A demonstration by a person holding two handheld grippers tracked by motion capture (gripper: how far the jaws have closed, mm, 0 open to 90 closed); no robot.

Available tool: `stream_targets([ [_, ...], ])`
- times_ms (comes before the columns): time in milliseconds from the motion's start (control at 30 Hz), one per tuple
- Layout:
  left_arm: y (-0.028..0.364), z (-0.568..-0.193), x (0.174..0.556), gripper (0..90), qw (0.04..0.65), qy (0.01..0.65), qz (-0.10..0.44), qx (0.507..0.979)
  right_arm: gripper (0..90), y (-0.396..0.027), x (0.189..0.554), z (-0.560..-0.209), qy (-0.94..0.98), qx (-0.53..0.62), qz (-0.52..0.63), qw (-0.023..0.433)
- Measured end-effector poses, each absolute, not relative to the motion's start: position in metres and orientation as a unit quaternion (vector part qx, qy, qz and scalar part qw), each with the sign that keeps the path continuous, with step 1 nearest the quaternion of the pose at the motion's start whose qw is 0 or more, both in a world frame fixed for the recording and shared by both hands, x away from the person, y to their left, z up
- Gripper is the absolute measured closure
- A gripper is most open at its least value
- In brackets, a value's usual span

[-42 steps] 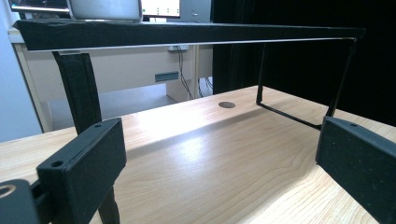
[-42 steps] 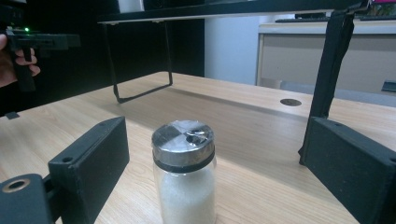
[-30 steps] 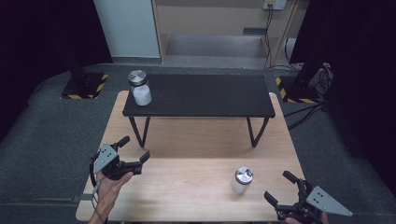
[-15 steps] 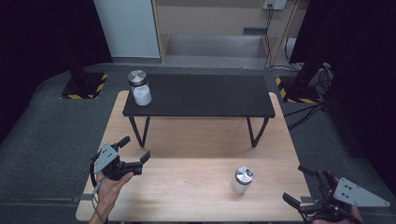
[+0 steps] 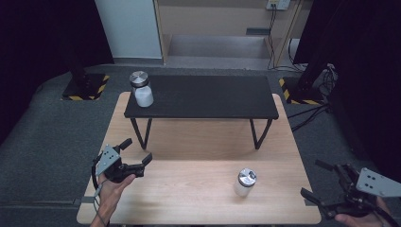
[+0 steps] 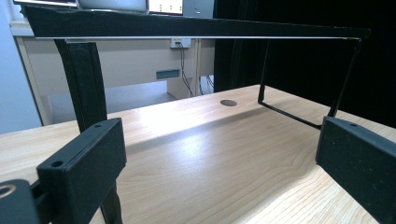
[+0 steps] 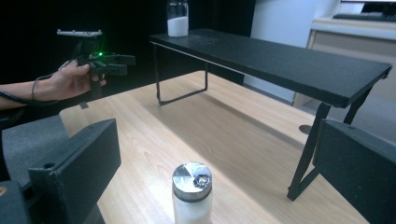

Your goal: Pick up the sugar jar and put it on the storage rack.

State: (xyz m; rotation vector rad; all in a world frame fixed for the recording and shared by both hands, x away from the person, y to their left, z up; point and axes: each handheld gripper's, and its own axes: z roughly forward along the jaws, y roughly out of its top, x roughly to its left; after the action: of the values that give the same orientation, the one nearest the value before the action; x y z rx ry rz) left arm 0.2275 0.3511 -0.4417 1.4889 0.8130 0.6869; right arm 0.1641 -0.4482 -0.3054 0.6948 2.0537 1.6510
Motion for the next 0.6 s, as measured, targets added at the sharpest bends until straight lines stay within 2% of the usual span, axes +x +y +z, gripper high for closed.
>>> stream_targets([
  [600, 0.350, -0.442, 0.228, 0.9, 0.608, 0.351, 0.297, 0.648, 1.9, -0.434, 0.210, -0.315, 0.782, 0.214, 0.560, 0.171],
])
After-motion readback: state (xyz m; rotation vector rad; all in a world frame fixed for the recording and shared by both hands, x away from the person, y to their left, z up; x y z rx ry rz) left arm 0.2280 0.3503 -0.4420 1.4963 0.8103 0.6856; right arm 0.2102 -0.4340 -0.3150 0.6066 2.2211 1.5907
